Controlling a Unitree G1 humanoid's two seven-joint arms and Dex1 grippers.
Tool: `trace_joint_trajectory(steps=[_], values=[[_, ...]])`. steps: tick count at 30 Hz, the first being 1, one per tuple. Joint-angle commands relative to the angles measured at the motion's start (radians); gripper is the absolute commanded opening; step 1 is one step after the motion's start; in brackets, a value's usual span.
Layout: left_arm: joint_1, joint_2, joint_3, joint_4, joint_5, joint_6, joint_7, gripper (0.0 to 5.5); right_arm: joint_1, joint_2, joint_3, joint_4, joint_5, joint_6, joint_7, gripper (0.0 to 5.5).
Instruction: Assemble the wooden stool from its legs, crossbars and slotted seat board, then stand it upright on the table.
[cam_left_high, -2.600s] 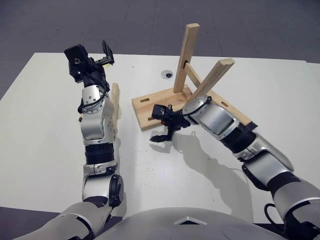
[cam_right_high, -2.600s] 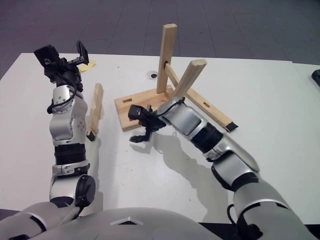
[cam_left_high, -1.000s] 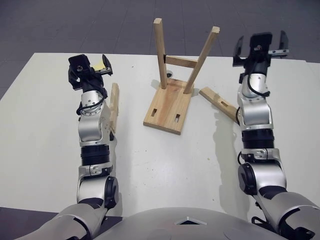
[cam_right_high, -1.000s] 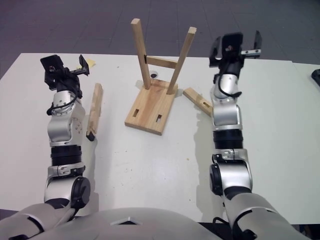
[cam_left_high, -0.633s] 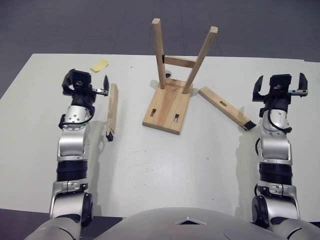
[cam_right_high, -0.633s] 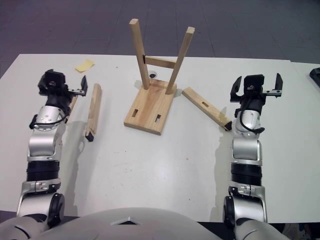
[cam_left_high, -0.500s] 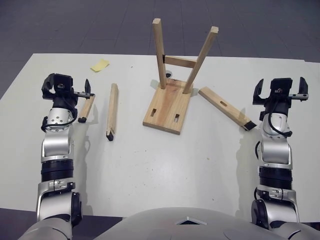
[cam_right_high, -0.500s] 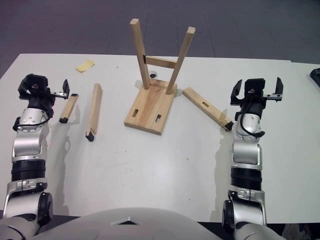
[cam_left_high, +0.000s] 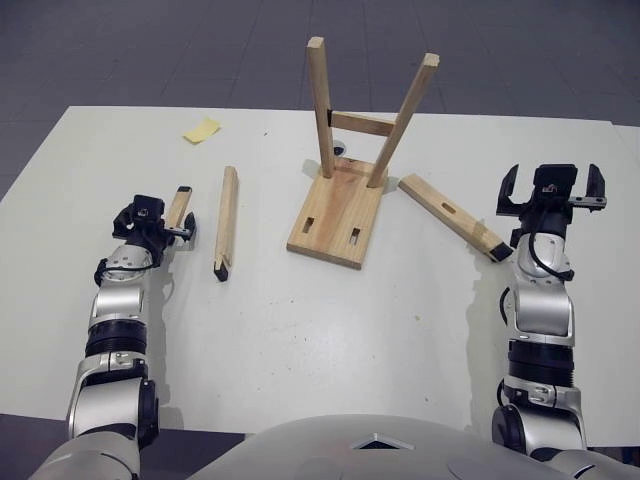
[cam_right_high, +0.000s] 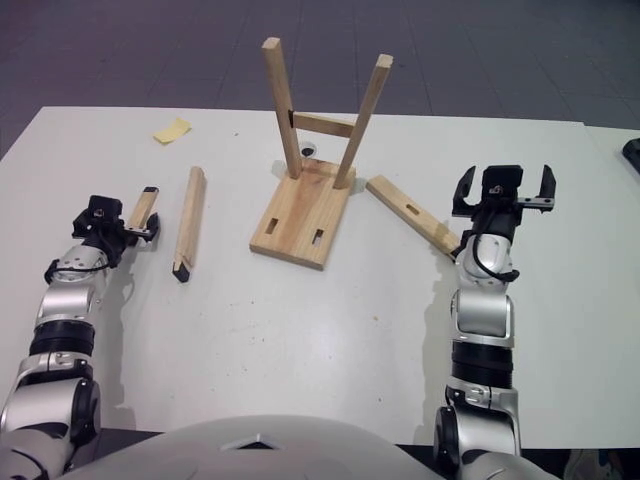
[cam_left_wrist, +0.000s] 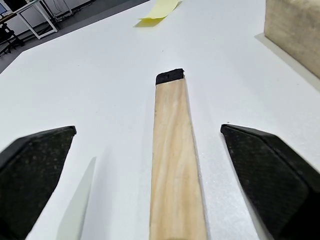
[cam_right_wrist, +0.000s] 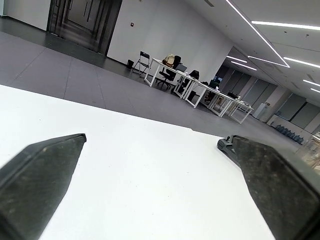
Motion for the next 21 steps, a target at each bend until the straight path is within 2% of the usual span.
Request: trace_joint_trajectory(steps=[1,6,21], values=[[-0.004,-0.006,-0.015,0.017,-0.081,0.214,-0.157,5.4,-0.023,0.038,-0.001,-0.037,0.046,0.007,0.018,5.36],[-0.022,0.0,-0.015,0.055,-0.109,0.331,-0.173,5.4,-0.057,0.067,-0.024,-0.084,0.093,0.015,0.013,5.36],[-0.029,0.024,-0.07,0.138,-0.078,0.39,-0.138,3.07,-0.114,0.09,-0.042,-0.172,0.129,0.037,0.0,5.4]])
